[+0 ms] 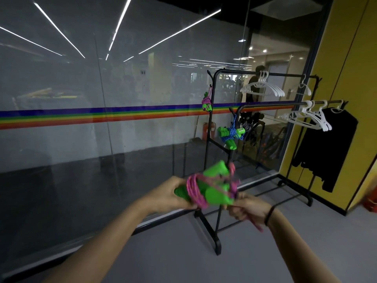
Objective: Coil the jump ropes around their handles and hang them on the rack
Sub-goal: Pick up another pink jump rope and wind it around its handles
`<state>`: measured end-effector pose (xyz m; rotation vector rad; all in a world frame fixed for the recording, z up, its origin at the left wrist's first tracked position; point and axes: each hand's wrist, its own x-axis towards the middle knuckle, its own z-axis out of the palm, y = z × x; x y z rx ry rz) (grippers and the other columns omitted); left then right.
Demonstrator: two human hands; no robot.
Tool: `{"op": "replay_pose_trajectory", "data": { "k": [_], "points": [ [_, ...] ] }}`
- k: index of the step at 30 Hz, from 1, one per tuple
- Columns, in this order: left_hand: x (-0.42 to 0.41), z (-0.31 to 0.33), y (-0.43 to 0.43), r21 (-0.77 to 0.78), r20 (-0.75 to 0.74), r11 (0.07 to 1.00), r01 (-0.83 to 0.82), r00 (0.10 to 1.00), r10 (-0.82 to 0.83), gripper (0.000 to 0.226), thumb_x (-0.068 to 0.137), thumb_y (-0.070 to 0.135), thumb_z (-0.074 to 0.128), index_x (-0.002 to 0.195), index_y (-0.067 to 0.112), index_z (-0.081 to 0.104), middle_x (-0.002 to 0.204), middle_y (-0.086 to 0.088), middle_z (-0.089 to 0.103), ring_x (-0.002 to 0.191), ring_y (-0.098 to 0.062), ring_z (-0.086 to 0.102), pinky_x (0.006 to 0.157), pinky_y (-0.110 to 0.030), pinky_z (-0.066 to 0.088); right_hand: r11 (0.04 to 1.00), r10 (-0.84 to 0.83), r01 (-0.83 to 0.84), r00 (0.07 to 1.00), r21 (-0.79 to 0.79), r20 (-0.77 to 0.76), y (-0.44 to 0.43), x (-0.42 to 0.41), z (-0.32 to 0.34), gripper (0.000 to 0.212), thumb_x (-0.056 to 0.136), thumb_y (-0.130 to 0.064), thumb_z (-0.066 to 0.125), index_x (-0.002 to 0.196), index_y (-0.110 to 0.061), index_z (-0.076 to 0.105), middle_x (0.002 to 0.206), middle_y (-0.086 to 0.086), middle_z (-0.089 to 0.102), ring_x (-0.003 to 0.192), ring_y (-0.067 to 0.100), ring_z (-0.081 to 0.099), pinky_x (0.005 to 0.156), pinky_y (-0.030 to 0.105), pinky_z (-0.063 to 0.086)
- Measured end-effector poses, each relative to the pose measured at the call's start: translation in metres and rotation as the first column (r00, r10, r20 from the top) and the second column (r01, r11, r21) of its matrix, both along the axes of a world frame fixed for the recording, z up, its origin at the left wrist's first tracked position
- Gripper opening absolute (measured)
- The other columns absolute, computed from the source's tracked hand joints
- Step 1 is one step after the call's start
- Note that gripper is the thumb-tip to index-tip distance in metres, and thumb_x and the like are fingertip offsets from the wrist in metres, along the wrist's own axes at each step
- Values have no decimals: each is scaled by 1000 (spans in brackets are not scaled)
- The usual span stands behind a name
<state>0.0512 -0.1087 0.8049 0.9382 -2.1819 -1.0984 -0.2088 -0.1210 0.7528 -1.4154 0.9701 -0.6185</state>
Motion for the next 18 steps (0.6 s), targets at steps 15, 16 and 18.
{"op": "replay_pose_trajectory", "data": {
  "k": [15, 16, 18],
  "points": [
    [-34, -45, -7, -482, 434, 814, -324, 718, 543, 18, 77, 27, 58, 83, 12, 65, 92, -18, 68, 90, -38, 64, 68, -34, 48, 639, -377, -599, 303, -483, -875, 58, 84, 54, 31, 93, -31, 40, 101, -8, 59, 105, 16, 63, 97, 34, 59, 79, 40, 46],
    [-34, -49, -4, -499, 515, 844, -196, 716, 472, 15, 77, 21, 56, 85, 12, 65, 93, -18, 67, 92, -37, 62, 68, -33, 46, 640, -362, -606, 304, -472, -881, 55, 81, 63, 31, 91, -36, 44, 98, -12, 62, 102, 14, 65, 95, 32, 60, 76, 38, 47],
    [-35, -52, 3, -507, 627, 860, 58, 709, 322, 20, 75, 12, 51, 90, 12, 64, 93, -17, 65, 92, -35, 60, 70, -32, 45, 630, -320, -588, 399, -507, -859, 41, 67, 77, 27, 83, -43, 56, 92, -20, 67, 95, 6, 69, 89, 24, 62, 74, 33, 46]
  ]
}}
